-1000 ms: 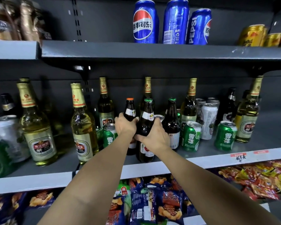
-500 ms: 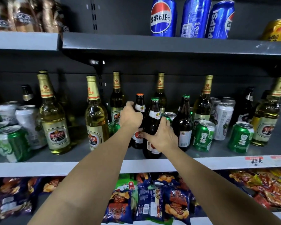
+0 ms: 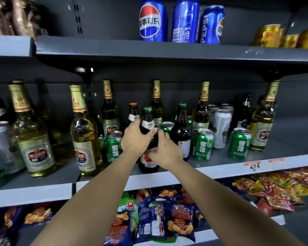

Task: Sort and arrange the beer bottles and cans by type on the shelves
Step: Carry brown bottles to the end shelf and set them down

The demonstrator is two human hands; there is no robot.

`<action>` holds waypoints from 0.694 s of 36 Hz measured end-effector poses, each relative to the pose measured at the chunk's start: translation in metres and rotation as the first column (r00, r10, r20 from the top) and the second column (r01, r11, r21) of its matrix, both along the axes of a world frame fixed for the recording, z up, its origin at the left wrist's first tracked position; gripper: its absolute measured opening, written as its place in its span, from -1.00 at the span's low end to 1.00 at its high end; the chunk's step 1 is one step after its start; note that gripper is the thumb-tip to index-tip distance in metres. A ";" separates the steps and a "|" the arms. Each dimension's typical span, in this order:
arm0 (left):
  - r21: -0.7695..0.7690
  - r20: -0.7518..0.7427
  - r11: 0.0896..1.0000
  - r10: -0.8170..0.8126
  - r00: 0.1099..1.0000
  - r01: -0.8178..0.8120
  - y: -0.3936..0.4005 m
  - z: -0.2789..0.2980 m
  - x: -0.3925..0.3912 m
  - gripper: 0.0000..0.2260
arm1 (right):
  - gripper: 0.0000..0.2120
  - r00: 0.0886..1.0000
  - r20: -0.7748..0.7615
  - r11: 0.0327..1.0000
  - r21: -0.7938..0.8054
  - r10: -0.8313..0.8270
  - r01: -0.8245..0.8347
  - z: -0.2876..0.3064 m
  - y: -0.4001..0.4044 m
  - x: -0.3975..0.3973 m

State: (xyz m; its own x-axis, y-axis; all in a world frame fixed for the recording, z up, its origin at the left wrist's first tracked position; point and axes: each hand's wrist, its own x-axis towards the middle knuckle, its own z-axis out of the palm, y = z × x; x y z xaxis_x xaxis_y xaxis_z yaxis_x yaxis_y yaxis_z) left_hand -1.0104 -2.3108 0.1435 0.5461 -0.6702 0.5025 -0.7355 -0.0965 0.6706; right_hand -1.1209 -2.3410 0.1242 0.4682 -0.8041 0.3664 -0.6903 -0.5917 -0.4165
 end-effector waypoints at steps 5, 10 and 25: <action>-0.113 -0.022 0.985 0.126 0.992 -0.127 0.001 -0.003 -0.020 -0.43 | -0.56 0.983 0.148 0.975 -0.173 -0.111 0.137 -0.003 -0.010 -0.035; -0.323 0.088 0.928 0.223 0.971 -0.184 0.001 -0.004 -0.034 -0.48 | -0.67 0.941 0.257 0.948 -0.170 -0.221 0.269 0.006 -0.028 -0.060; 0.098 -0.040 0.980 0.178 0.983 -0.174 0.002 -0.024 -0.036 -0.17 | -0.21 0.970 0.075 0.967 -0.091 -0.233 0.239 0.012 -0.051 -0.063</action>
State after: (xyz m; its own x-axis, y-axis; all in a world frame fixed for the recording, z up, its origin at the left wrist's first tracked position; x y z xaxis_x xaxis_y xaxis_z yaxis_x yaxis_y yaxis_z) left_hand -1.0466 -2.3087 0.1200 0.6816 -0.6046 0.4122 -0.6687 -0.2859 0.6864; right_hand -1.1836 -2.3924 0.1364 0.2429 -0.8477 0.4717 -0.7897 -0.4552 -0.4114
